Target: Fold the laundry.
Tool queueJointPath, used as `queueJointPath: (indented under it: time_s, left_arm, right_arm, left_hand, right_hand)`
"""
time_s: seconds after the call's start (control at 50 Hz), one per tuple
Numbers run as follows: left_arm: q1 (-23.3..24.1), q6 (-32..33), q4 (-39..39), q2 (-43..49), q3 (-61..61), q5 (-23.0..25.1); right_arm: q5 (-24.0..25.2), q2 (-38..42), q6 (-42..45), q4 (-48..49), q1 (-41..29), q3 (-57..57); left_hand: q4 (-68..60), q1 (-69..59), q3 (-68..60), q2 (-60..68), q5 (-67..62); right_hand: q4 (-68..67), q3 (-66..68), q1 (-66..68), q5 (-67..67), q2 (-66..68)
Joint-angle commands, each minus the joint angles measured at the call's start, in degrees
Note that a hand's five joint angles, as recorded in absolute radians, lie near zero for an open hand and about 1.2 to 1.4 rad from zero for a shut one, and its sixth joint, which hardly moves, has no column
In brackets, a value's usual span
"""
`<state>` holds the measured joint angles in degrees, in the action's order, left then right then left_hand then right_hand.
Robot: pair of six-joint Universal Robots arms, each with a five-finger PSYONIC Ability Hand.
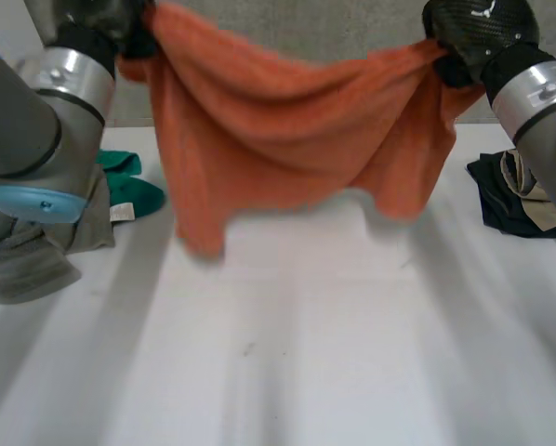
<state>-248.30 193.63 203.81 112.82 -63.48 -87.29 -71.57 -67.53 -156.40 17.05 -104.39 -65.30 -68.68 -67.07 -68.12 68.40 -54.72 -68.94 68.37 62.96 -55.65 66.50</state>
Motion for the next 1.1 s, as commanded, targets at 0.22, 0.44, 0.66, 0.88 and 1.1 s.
queueJointPath:
  time_s: [0.22, 0.44, 0.66, 0.88, 1.1]
  left_arm:
    - [4.22, 6.76, 4.23, -5.33, -34.68, -2.89]
    - [5.63, 8.17, -4.02, 1.53, -39.44, -3.15]
    - [4.41, 7.03, -19.56, -5.67, -36.90, 4.13]
    - [-7.72, 4.39, -25.48, -11.74, -33.47, 10.64]
    - [-19.50, 9.83, -31.27, -7.00, -29.43, 24.44]
  right_arm:
    - [2.48, 4.07, 3.73, 10.47, 0.50, -17.04]
    - [3.54, 6.98, 16.66, -11.06, 4.19, -22.42]
    - [2.66, 2.59, 8.16, -25.48, 5.77, -16.80]
    - [3.10, -1.02, -3.91, -37.78, 7.53, -6.43]
    - [0.56, 5.39, 5.93, -41.84, 7.44, 0.96]
  left_hand:
    - [-11.32, -12.93, -11.88, 11.60, -15.28]
    - [-11.32, -12.93, -11.88, 11.60, -15.28]
    - [49.53, 47.92, 48.96, -49.24, 45.56]
    - [52.92, 51.31, 52.36, -52.63, 48.96]
    - [50.57, 48.96, 50.00, -50.28, 46.61]
  right_hand:
    - [-11.06, 11.63, 17.04, -14.35, 13.50]
    - [3.21, -2.64, 2.77, -0.09, -0.76]
    - [39.43, -38.86, -33.45, 36.14, -36.98]
    - [52.88, -52.31, -46.90, 49.59, -50.44]
    - [49.36, -48.79, -43.38, 46.07, -46.92]
